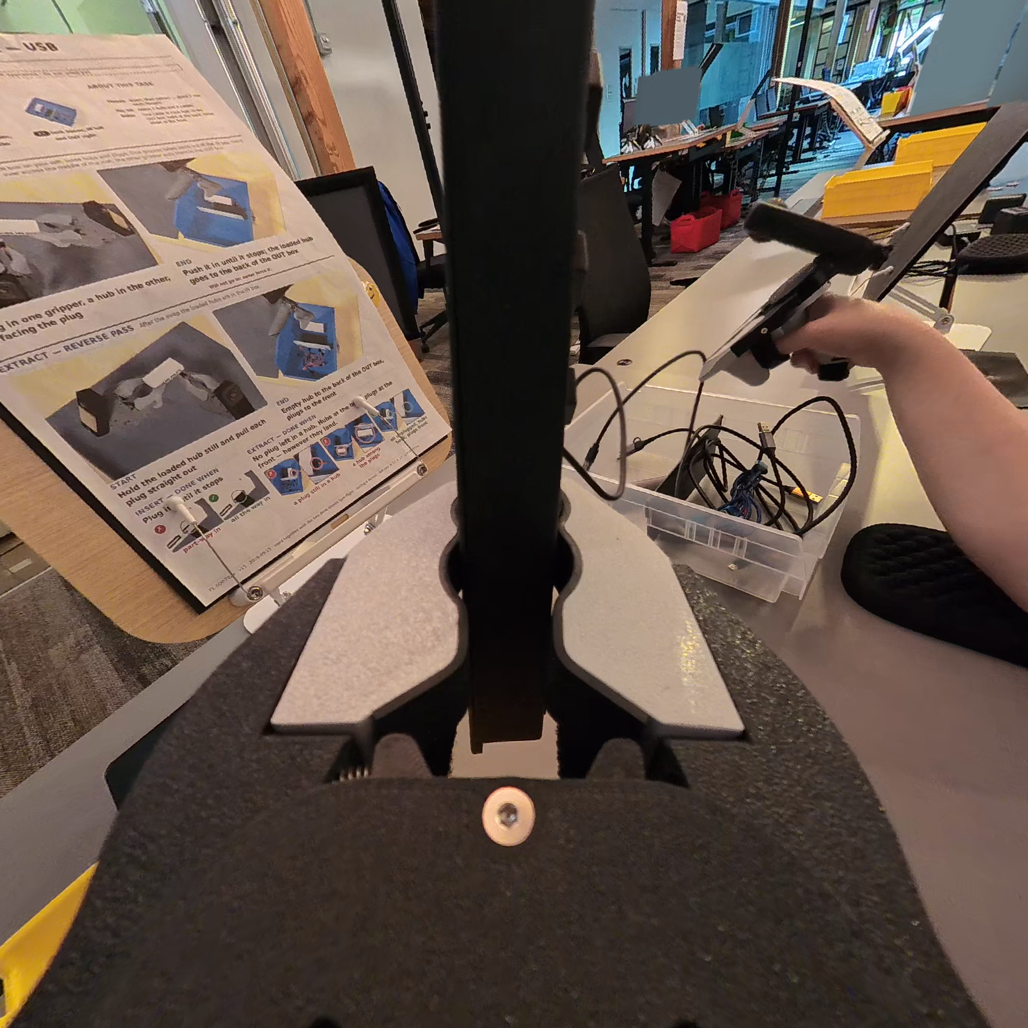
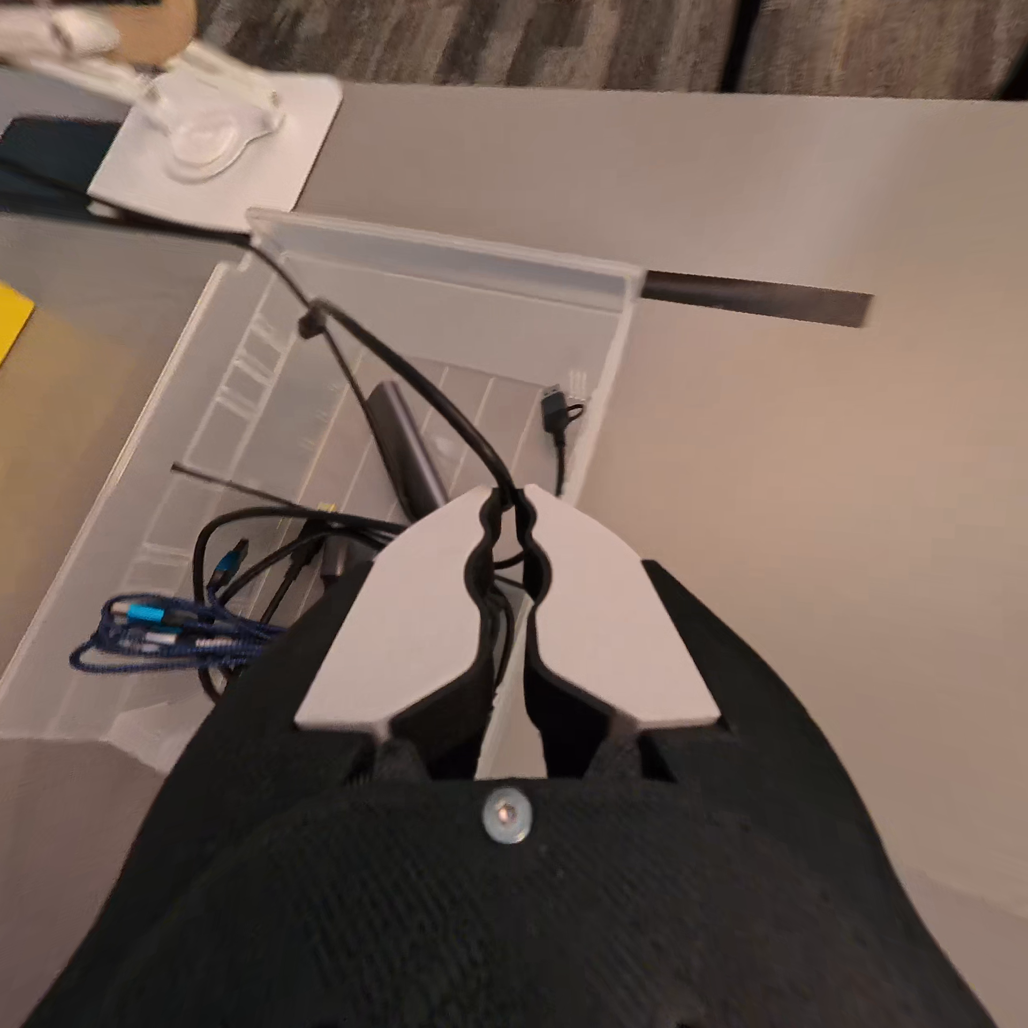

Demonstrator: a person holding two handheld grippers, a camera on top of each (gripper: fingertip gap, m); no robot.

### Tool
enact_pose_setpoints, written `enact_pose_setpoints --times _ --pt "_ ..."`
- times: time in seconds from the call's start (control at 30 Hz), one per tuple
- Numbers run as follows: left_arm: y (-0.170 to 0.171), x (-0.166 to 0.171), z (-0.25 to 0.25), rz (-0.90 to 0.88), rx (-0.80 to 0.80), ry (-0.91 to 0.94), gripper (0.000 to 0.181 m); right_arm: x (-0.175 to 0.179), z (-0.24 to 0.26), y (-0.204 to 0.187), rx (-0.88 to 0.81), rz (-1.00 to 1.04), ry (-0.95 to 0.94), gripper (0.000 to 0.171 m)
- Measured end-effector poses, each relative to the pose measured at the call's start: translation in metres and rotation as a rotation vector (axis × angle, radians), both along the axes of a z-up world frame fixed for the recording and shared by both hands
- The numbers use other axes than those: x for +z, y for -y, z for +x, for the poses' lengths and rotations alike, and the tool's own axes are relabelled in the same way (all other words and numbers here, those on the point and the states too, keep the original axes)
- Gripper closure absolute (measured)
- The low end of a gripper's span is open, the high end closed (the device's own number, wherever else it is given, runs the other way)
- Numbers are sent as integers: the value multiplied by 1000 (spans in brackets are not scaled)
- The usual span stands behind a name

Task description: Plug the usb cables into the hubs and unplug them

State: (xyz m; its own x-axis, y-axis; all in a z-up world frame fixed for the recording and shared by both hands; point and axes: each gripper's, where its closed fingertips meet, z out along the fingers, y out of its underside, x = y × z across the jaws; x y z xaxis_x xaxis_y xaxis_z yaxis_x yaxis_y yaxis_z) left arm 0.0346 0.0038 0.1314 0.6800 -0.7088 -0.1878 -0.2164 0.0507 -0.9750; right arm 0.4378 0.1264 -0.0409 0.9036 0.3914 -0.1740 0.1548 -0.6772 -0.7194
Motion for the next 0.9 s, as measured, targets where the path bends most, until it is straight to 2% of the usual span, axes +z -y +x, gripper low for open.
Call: enact_pose_setpoints --times 0.07,0.13,0.33,0.5,0.57,0.67,0.8,0.9 --pt "0 -1 1 1 1 -6 155 -14 -11 5 94 -39 57 166" --pt "-1 -3 3 -5 -4 -12 155 -27 -17 1 109 -77 131 164" --pt "-1 -9 9 -12 -10 -41 155 -37 -12 -18 34 -68 362 144" --pt "0 -13 17 -17 -25 -57 155 0 -5 -21 -17 84 331 143" --pt "2 -17 25 -31 -50 -72 155 23 -4 -16 -31 158 293 138" --pt "-1 -30 41 -66 -81 -118 155 68 -19 -4 40 340 203 134" --pt "-26 -46 73 -104 -90 -250 155 122 -43 15 139 533 117 135" --pt "-49 -56 109 -176 -144 -387 155 127 -38 24 146 522 115 135"
